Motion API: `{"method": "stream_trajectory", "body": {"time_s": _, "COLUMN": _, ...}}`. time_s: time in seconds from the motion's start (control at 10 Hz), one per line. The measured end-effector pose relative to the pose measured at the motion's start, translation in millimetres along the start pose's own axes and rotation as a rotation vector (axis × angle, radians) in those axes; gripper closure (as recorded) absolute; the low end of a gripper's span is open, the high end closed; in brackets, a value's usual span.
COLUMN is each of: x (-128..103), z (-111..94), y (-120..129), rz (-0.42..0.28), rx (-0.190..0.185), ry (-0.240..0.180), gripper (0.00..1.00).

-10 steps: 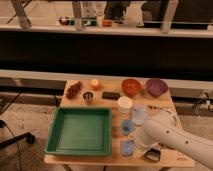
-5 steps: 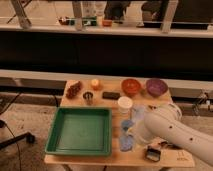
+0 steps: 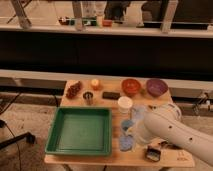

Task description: Wipe purple bowl with sponge

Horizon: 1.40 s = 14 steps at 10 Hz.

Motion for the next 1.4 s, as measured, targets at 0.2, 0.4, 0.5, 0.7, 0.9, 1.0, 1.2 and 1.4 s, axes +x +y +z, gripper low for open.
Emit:
{"method": "stream_trajectory", "body": {"time_s": 0.2, "x": 4.4, "z": 0.0, "y": -3.6, "rz": 0.028, "rx": 0.018, "ry": 0.009, "gripper": 1.00}}
{"method": "stream_trajectory", "body": {"time_s": 0.4, "x": 26.9, "z": -1.8, "y": -8.8, "rz": 0.085, "rx": 0.047, "ry": 0.025, "gripper": 1.00}}
{"method": "stream_trajectory", "body": {"time_s": 0.5, "x": 53.6, "z": -6.3, "y": -11.4, "rz": 0.133, "rx": 0.072, "ry": 0.042, "gripper": 1.00}}
{"method": "stream_trajectory", "body": {"time_s": 0.7, "x": 90.6, "z": -13.0, "y": -15.9, "rz": 0.185, "rx": 0.100, "ry": 0.056, "gripper": 1.00}}
{"method": "stream_trajectory", "body": {"time_s": 0.9, "x": 132.1, "z": -16.3, "y": -36.7, "rz": 0.239, "rx": 0.127, "ry": 0.071, "gripper": 1.00}}
{"method": "stream_trajectory", "body": {"time_s": 1.0, "x": 143.7, "z": -14.0, "y": -50.6, "rz": 0.249, "rx": 0.133, "ry": 0.075, "gripper": 1.00}}
{"method": "stream_trajectory", "body": {"time_s": 1.2, "x": 165.5, "z": -8.0, "y": -82.6, "rz": 0.255, "rx": 0.131, "ry": 0.094, "gripper": 1.00}}
{"method": "stream_trajectory", "body": {"time_s": 1.4, "x": 194.9, "z": -9.0, "y": -102.3, "rz": 0.267, "rx": 0.127, "ry": 0.122, "gripper": 1.00}}
